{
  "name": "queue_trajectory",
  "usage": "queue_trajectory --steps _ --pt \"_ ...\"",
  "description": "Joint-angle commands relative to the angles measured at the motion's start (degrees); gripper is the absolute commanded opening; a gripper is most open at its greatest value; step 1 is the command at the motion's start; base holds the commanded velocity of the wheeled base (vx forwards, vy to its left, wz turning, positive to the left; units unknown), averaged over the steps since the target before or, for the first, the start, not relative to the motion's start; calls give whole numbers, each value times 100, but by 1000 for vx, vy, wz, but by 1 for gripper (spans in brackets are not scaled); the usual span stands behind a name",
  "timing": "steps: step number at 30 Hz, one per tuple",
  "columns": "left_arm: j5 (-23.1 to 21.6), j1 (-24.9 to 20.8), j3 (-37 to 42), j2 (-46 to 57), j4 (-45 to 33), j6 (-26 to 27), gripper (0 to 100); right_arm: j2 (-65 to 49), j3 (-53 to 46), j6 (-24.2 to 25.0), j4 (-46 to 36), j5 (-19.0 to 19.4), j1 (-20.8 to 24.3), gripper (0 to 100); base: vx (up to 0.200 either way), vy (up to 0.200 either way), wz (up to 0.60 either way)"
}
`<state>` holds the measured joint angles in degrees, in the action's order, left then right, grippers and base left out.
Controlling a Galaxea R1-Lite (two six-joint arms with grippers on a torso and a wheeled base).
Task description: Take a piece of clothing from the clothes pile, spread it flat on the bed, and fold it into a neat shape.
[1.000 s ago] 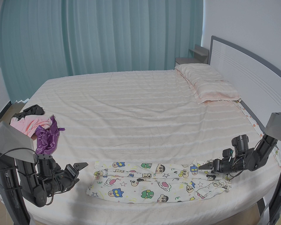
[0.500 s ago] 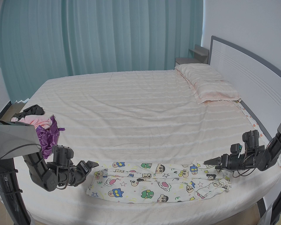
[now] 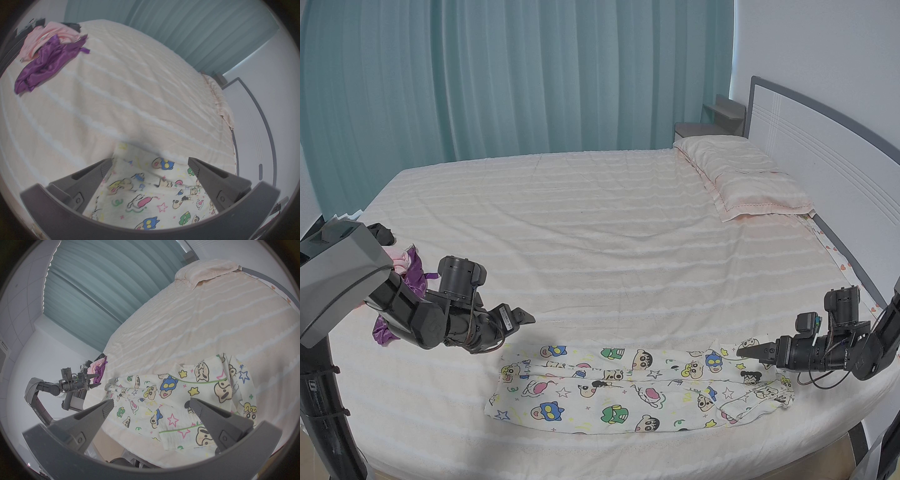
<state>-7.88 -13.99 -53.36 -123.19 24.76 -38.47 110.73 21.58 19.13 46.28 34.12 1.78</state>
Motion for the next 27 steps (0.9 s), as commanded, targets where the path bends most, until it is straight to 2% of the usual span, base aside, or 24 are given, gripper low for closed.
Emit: queue_trajectory --steps 1,16,24,27 --pt "-47 -139 -131 -654 433 103 100 63 -198 -111 66 16 24 100 0 0 0" --pt "-65 -112 -149 -909 504 244 100 133 -224 -208 66 103 33 100 0 0 0" --pt "-232 -156 -26 -891 504 244 100 133 -224 -208 66 103 51 100 0 0 0" --pt "-425 -174 265 -610 548 244 100 133 -233 -208 66 103 51 100 0 0 0"
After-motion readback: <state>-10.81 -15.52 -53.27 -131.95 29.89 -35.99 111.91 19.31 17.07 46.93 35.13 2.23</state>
